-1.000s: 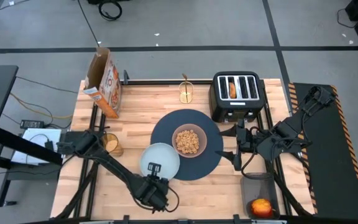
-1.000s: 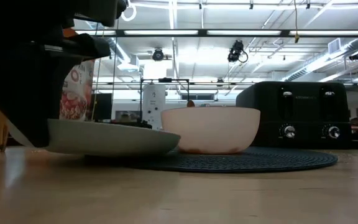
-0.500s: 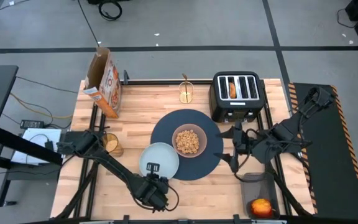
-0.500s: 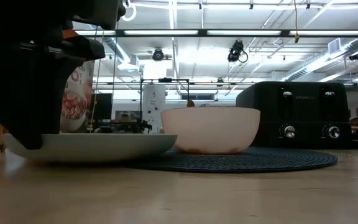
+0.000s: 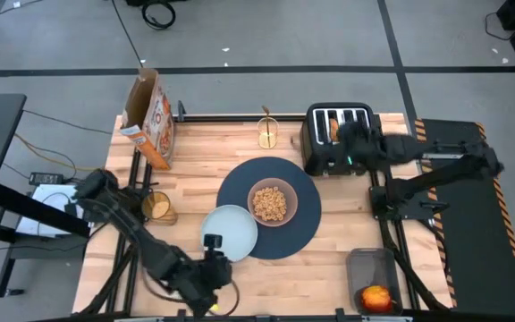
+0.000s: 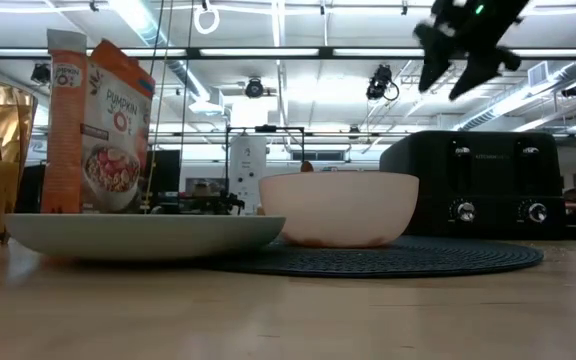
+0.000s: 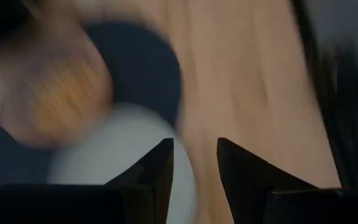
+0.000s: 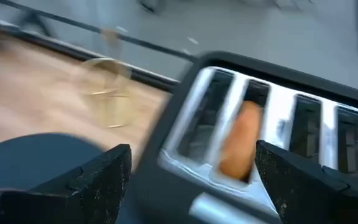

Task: Arrange a breakfast setting
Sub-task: Put the toasted bagel from the toaster on the light blue plate

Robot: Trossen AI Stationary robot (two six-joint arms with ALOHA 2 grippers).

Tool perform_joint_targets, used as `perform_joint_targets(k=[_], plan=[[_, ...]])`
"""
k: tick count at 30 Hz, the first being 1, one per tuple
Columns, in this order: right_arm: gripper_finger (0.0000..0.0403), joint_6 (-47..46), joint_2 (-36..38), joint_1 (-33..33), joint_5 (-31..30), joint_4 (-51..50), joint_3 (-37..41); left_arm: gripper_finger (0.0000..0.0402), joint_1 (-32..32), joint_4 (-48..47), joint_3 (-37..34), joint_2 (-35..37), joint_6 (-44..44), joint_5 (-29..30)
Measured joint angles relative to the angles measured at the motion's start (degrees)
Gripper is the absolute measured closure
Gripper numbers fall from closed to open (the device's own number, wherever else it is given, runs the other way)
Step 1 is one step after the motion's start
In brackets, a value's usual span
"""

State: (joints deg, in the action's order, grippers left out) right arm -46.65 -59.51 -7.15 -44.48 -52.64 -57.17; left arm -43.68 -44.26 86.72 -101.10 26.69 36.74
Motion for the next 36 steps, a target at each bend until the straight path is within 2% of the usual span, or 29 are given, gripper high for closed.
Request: perform_joint_targets(k=[2, 5, 8, 17, 24, 27, 30, 33, 36], plan=[[0.0069, 4.04, -1.72, -6.94, 4.11, 2.59, 0.0, 0.0273, 0.13, 8.64, 0.0, 0.96, -5.96, 5.79], [0.0079, 6.19, -4.19, -14.28, 7.86, 4.09, 0.0, 0.0273, 1.17, 17.98, 0.0, 1.57, -12.37, 6.96], [0.0086, 6.57, -5.99, -18.63, 11.0, 2.74, 0.0, 0.0274, 1.83, 21.3, 0.02, 1.57, -14.31, 7.05], [0.0135, 2.51, -11.29, -22.89, 16.0, 1.95, 0.0, 0.0274, 1.65, 19.88, 0.0, 1.44, -15.33, 5.77], [0.0203, 0.75, -12.74, -24.13, 16.23, 3.73, -0.15, 0.0274, -0.69, 19.65, 0.0, 1.4, -12.16, 5.05], [0.0234, 1.55, -12.04, -24.1, 16.2, 3.38, -0.04, 0.0274, -2.64, 16.37, 0.0, 1.39, -11.19, 5.0], [0.027, 1.84, -11.2, -24.09, 15.93, 2.67, 0.02, 0.0274, -4.07, 12.02, 0.0, 1.37, -5.71, 4.93], [0.0306, 3.43, -9.1, -24.09, 15.5, 1.95, 0.05, 0.0272, -5.09, 10.32, -0.02, 1.35, -0.8, 7.46], [0.0325, 6.65, -6.55, -23.95, 14.37, 1.5, -2.38, 0.0261, -5.36, 7.46, -0.02, 1.62, 0.02, 11.55]])
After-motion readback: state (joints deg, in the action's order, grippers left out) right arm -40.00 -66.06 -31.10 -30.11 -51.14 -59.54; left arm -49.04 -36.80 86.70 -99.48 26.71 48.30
